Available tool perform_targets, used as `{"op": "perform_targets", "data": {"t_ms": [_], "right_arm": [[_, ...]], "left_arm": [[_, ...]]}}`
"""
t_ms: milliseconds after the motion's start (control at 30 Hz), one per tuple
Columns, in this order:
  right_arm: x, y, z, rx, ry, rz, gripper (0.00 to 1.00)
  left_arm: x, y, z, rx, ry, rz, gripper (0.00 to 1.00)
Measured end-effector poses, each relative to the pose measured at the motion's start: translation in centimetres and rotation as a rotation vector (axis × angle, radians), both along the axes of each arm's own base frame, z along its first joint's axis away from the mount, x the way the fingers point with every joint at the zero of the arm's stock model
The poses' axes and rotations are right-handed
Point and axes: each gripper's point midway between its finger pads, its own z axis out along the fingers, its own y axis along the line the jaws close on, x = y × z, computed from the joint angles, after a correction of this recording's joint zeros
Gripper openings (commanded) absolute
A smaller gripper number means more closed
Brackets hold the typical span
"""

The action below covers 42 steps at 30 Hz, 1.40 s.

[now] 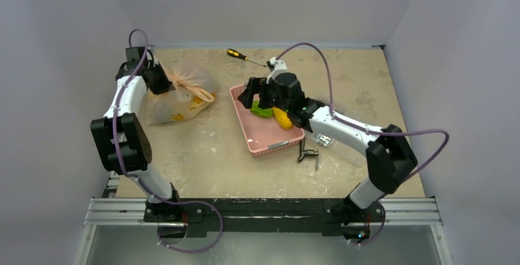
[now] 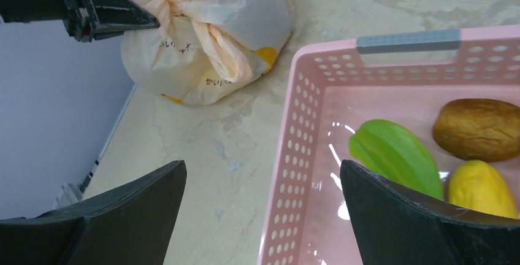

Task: Take the fake fruits out of the plastic bag
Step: Move the plastic bag to the center of the board, then untie the plastic bag at the center of the board.

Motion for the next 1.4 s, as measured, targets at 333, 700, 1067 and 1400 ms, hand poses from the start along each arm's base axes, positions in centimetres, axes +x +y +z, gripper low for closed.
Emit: {"op": "perform_targets", "data": {"t_ms": [333,700,1067,1400], "right_arm": [[0.1,9.8,-1.7,-0.158,-0.086,0.155,0.88],[0.9,14.9,-2.6,-0.205,-0.126,0.209,0.63],[1.9,18.0,-5.1,-0.158,-0.002,0.125,0.6],[3.9,19.0,-8.3,-0.095,0.116,-0.101,0.42]], "left_arm": [[-5.5,-7.2,-0.4,-0.015,0.059,-0.168,0.0],[-10.4,-8.8,-3.2,-0.087,0.18,-0.221,0.0],[-10.7,-9.5,-2.7,-0.092,0.167,-0.254,0.0],[-11.0,-10.3,-2.8,-0.086,0.176,-0.275,0.0]]}}
